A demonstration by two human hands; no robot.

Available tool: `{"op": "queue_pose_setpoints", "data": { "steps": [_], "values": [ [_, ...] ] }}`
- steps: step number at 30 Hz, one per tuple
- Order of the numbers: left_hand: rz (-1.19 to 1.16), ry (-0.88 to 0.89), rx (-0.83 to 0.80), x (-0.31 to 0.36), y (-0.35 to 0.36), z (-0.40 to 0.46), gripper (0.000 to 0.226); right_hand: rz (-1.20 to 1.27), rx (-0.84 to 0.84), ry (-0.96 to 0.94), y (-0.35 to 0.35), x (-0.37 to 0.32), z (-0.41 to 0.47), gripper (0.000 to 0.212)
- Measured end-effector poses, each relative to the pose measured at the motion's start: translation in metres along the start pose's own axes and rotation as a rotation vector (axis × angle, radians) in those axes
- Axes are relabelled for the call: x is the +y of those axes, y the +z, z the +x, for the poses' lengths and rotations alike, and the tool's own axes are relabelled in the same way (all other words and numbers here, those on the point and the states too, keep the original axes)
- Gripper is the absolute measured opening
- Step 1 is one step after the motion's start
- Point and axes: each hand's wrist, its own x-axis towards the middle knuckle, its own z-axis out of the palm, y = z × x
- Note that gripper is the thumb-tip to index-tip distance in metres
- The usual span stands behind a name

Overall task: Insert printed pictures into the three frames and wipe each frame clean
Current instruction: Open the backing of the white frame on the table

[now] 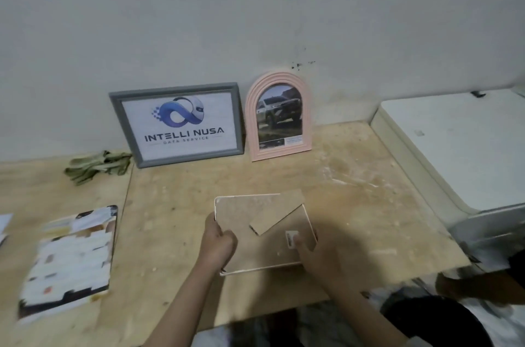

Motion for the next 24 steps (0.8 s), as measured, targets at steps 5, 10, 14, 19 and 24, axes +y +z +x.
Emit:
{"op": "queue_pose_setpoints", "data": {
  "steps": [5,10,14,19,24],
  "values": [
    [0.317,0.213,0.054,-0.028,-0.009,0.002,0.054,-0.037,-0.011,-0.056,0.026,0.004,-0.012,0.061],
    [0.555,0.127,-0.047,-0.047,-0.010,0.009,0.076,-0.291,-0.108,-0.166,0.043,0.021,-0.012,0.084],
    [0.568,0.151,-0.057,-0.046,-0.016,0.004,0.088,-0.441,-0.027,-0.308,0.046,0.005,-0.003,0.074],
    [0.708,0.148,-0.149,-0.061,-0.033,-0.018,0.112,-0.513,-0.153,-0.615,0.074,-0.050,0.030,0.061],
    [0.856,0.138,-0.165,-0.067,-0.031,-0.023,0.119,-0.862,-0.402,-0.847,0.106,-0.108,0.046,0.053]
  ]
}}
